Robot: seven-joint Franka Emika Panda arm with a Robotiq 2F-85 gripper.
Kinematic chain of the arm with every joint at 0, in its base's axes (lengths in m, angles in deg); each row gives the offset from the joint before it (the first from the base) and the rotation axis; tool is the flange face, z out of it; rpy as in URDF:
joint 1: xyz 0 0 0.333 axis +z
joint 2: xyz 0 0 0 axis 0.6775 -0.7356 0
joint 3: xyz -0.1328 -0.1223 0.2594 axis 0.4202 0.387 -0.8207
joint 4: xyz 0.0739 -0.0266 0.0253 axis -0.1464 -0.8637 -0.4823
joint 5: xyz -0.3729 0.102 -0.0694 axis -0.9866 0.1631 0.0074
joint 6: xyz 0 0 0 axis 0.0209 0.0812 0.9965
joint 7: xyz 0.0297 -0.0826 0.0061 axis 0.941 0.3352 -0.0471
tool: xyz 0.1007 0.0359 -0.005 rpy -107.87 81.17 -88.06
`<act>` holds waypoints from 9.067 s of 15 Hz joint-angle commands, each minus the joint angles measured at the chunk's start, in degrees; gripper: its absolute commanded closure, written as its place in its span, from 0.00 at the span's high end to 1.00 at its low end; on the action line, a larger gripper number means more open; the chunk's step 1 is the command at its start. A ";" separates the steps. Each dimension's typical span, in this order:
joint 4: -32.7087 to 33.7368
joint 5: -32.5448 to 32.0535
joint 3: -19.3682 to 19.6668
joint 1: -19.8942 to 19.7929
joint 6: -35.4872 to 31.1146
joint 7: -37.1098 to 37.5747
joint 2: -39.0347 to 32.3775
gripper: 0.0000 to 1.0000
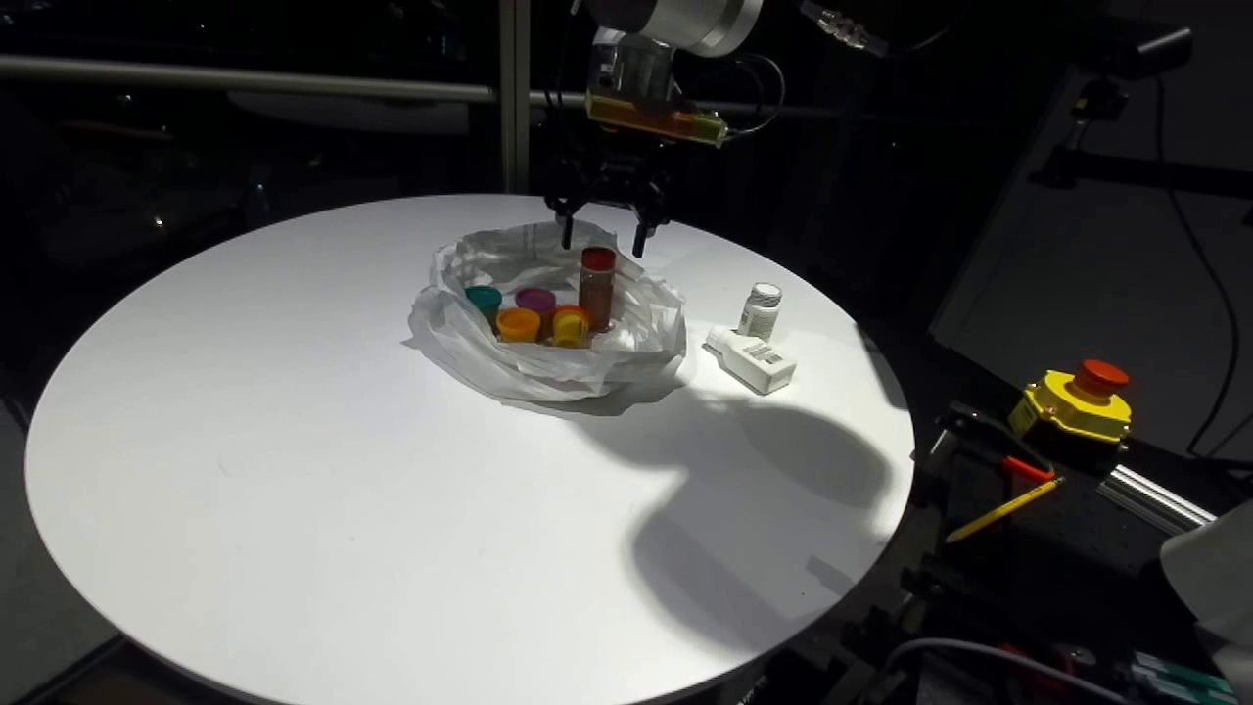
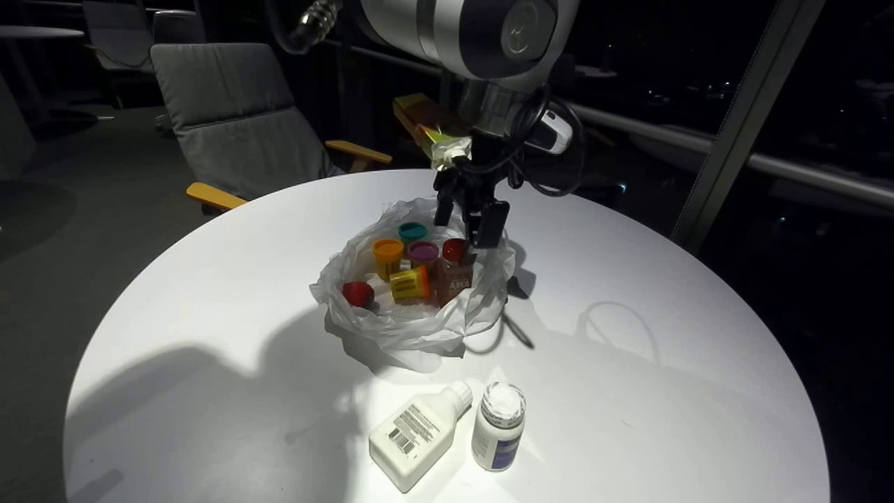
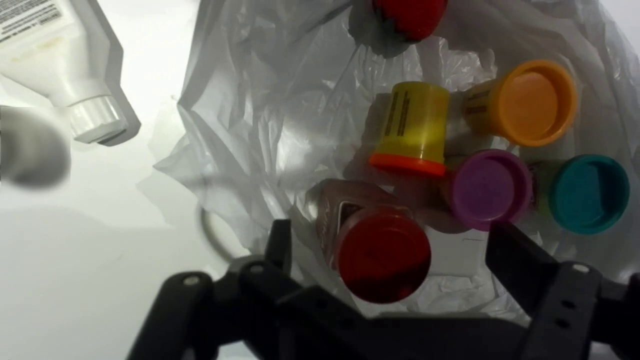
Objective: Remove all the contents from the plastic bag.
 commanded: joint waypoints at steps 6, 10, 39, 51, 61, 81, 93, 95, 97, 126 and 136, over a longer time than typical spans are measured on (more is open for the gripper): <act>8.85 0.99 0.39 0.41 4.77 3.18 -6.35 0.42; 7.84 0.85 0.70 0.57 4.25 3.91 -5.64 0.25; -14.21 -1.65 5.64 -4.32 -6.98 -1.45 7.45 0.25; -18.08 -7.79 5.21 -0.73 -6.64 -4.14 19.17 1.00; -12.26 -9.08 -0.64 6.06 -10.43 -2.01 9.40 1.00; 3.19 -0.46 -2.97 4.11 -9.42 -3.96 -6.75 1.00; 6.86 -4.93 -0.23 7.24 -9.60 -2.29 -9.14 1.00; 7.19 -5.44 -0.05 7.19 -9.46 -2.37 -9.60 1.00; 7.50 -5.38 -0.30 6.95 -9.62 -2.72 -9.88 1.00; 0.43 -6.86 1.84 6.90 -15.62 -1.58 -1.80 0.03; -27.46 1.37 -4.87 3.83 -16.48 -11.95 26.20 0.03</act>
